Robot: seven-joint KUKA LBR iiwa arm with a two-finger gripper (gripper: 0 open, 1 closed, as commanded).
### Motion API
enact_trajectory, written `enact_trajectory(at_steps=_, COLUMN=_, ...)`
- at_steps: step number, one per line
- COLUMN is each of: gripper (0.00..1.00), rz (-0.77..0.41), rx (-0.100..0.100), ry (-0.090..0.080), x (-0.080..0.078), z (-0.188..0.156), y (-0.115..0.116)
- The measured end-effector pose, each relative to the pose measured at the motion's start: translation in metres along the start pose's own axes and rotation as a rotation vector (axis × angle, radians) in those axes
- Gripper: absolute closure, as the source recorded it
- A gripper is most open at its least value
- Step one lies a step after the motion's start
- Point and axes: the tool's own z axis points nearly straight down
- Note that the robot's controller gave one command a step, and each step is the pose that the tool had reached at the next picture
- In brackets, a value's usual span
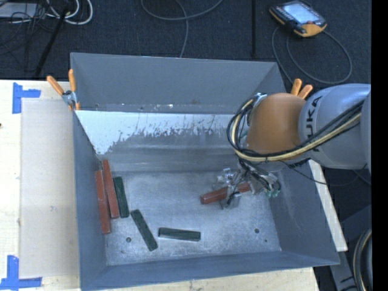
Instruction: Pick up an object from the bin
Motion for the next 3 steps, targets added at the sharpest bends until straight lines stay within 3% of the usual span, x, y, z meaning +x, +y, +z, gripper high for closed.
enact_trajectory(at_steps=3, gripper=1.00, rz=0.001, rx=-0.002, ry=0.009, x=0.003, z=-0.018, y=0.001)
